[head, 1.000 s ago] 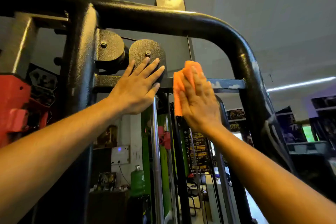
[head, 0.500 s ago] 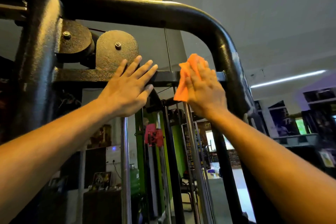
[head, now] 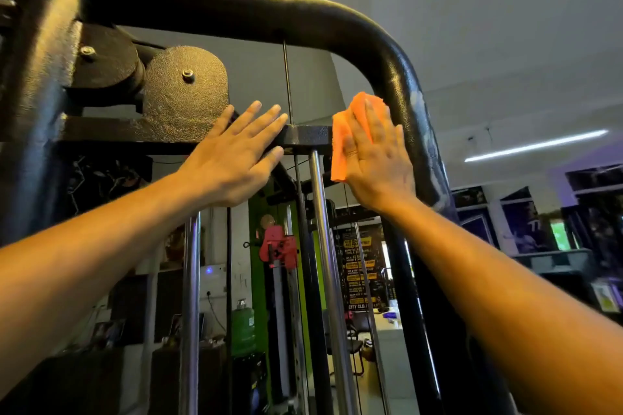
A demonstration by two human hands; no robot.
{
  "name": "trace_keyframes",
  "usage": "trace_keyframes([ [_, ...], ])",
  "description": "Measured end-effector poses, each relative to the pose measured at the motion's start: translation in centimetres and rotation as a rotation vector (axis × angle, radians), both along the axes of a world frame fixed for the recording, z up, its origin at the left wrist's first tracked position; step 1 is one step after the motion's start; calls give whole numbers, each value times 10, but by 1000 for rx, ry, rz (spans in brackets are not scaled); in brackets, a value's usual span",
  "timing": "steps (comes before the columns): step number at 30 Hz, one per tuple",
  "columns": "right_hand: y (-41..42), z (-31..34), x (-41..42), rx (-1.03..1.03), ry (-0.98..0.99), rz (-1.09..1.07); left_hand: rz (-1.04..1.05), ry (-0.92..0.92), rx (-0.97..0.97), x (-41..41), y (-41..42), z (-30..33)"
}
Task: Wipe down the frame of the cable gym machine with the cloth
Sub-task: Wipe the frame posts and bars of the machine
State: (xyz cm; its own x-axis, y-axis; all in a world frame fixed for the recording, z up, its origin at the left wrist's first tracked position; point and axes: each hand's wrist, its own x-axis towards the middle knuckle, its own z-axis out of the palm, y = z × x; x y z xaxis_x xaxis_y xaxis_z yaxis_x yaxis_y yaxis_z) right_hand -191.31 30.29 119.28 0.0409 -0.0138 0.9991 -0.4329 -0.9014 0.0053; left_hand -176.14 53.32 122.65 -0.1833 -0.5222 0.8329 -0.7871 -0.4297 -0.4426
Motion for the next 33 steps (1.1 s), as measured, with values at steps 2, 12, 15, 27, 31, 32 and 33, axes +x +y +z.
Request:
trace_keyframes([
  [2,5,2,4,72,-44,48,-8,-10,17,4,5,2],
  [12,28,0,0,-83,-16,202,2,-75,-124,4,-15,-8],
  [15,3,0,-20,-52,-37,174,-51,-75,-113,1,-19,-5],
  [27,-37,-3,-39,-8,59,-329,-117,-73,-43,-36,-67,1],
  [31,-36,16,-46,-17,93,-318,-94,-74,-3,-54,-88,9],
  [32,-35,13,-48,-17,97,-287,-92,-66,1,-58,-94,9],
  [33,-35,6,-52,-16,91,-245,-92,-60,-7,-62,-101,9],
])
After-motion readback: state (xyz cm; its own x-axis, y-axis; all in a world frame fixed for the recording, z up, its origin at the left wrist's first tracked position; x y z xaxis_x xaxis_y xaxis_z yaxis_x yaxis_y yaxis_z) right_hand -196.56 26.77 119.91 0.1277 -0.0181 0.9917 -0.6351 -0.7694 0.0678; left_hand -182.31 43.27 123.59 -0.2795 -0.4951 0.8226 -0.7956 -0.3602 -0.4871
